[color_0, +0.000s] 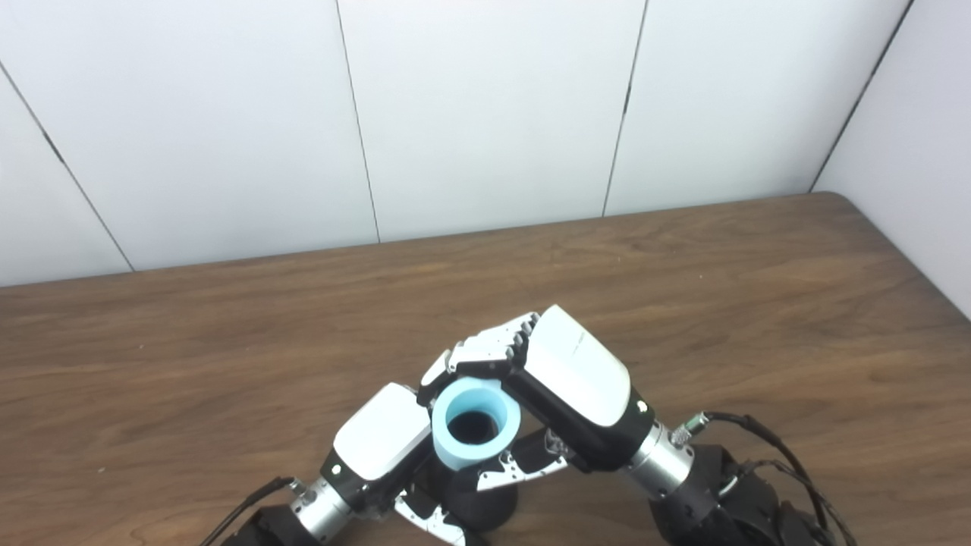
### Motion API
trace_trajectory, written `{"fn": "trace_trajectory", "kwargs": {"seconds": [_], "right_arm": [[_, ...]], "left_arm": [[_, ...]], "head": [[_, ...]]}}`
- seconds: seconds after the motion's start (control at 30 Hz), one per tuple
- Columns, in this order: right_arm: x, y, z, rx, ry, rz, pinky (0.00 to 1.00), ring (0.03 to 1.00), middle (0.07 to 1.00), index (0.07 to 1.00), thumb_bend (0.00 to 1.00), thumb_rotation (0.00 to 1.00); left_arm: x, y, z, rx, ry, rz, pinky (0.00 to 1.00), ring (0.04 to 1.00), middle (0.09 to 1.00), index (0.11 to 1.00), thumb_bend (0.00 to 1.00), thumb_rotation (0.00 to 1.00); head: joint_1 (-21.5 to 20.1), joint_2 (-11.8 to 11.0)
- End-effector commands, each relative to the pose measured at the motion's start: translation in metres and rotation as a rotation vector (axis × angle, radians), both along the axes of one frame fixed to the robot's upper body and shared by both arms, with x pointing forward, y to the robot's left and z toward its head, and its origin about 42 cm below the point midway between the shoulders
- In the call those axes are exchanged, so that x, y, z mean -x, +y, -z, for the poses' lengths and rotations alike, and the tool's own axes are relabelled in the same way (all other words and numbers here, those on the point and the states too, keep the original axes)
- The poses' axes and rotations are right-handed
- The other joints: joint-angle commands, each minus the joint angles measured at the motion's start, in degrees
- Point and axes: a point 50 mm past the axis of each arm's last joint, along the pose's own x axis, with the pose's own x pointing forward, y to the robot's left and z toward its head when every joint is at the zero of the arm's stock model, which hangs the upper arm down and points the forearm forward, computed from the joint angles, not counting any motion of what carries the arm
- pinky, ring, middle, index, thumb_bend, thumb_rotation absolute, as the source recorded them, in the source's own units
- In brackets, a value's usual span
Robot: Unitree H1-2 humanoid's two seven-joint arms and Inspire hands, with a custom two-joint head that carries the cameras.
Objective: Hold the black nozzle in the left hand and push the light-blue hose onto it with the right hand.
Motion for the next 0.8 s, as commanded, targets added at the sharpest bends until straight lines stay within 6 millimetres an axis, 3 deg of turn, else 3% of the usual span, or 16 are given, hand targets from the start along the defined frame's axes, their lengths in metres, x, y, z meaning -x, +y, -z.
{"fn": "trace_trajectory", "kwargs": {"seconds": [0.0, 0.77], "right_arm": [[0.001, 0.001, -0.012, -0.014, -0.062, -0.007, 0.23, 0.361, 0.493, 0.556, 0.51, 0.0], [0.003, 0.002, -0.026, -0.042, 0.025, -0.011, 0.18, 0.334, 0.459, 0.562, 0.5, 0.0]], "left_arm": [[0.044, 0.0, 0.06, -0.091, 0.186, -0.015, 0.16, 0.219, 0.472, 0.484, 0.52, 0.0], [0.043, -0.001, 0.062, -0.142, 0.143, 0.005, 0.16, 0.206, 0.471, 0.484, 0.53, 0.0]], "head": [[-0.03, 0.03], [-0.25, -0.19]]}}
